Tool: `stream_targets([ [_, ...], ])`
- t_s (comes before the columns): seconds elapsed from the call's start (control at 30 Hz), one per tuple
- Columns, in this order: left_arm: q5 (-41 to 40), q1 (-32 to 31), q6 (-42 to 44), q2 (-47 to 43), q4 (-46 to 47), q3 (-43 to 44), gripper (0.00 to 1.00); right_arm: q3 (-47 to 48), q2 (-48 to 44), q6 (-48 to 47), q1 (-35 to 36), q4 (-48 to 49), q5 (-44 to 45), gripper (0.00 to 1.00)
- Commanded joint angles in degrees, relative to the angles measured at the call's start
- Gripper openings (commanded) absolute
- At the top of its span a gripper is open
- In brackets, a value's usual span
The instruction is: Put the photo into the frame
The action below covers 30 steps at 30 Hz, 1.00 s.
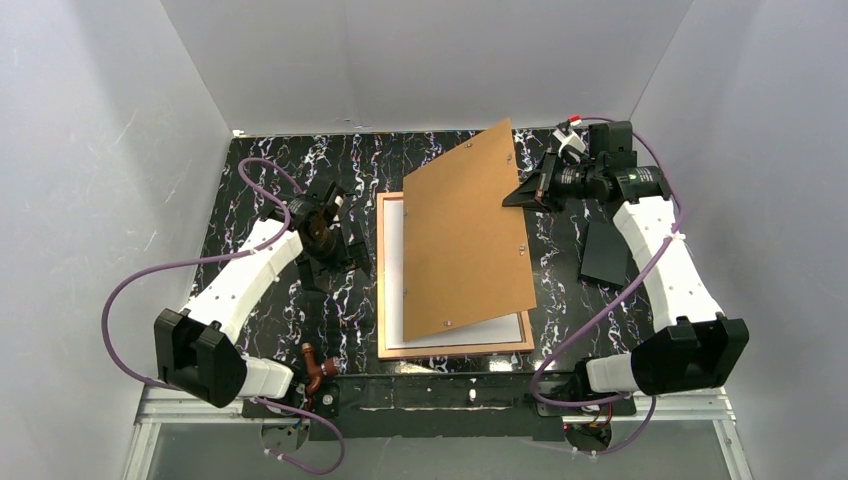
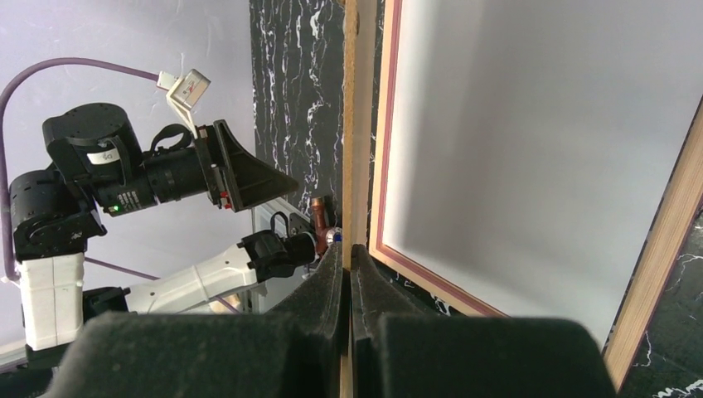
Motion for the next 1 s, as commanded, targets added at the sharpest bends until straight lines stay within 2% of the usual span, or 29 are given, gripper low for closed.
stream_targets([
  [0.0,1.58,0.34,0.88,0.15,-5.61,0.11,0.98,2.59,1.40,0.48,-0.36,3.73,-6.31,0.01],
  [0.37,4.50,0.42,0.31,-0.58,-2.79,-1.79,0.98,1.64,7.75,0.52,-0.37,6.78,-9.12,0.01],
  [0.97,4.89,0.59,0.47,-1.31,-3.18,-1.48,0.98,-4.93,10.86,1.47,-0.32,13.01,-11.41,0.01],
])
